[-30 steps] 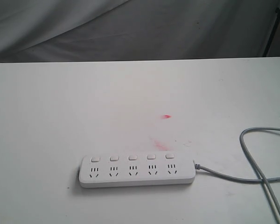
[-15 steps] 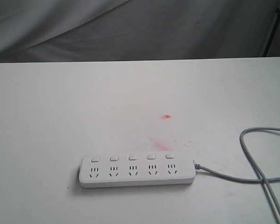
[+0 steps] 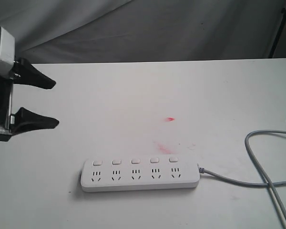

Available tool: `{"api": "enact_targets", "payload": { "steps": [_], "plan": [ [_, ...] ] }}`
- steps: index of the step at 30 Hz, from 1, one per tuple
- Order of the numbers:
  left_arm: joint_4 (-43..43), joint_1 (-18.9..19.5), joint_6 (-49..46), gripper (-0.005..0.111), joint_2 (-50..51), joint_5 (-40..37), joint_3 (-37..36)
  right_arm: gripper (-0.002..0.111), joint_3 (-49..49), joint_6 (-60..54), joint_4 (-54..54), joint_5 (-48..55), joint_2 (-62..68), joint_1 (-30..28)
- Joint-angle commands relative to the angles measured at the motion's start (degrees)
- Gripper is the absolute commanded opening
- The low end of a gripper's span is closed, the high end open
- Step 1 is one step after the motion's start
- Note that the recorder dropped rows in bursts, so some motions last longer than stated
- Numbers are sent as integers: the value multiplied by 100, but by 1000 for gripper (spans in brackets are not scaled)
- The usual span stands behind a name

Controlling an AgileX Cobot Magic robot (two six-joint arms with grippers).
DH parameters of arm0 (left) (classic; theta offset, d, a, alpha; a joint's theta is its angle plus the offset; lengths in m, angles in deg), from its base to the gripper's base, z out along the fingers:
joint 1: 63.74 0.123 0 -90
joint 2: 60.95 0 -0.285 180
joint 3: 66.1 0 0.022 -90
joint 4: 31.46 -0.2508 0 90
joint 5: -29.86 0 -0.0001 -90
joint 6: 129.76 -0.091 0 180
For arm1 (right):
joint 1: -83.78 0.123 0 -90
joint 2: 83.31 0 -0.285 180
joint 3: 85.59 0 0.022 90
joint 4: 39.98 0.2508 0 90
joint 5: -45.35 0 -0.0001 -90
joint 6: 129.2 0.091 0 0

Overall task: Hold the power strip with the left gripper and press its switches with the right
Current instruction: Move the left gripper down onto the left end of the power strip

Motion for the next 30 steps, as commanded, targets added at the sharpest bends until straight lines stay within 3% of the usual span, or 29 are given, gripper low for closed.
{"api": "enact_targets", "payload": {
  "steps": [1, 11, 18, 30],
  "plan": [
    [11, -266, 74, 83, 638, -21, 40, 0, -20, 2, 35, -14, -36, 12],
    [445, -304, -230, 83, 1878, 356, 75, 0, -20, 20, 35, -14, -36, 12],
    [225, -418, -230, 83, 2178, 275, 75, 0, -20, 20, 35, -14, -36, 12],
    [-258, -1166, -228, 83, 2187, 293, -11, 0, -20, 2, 35, -14, -36, 12]
  ]
}}
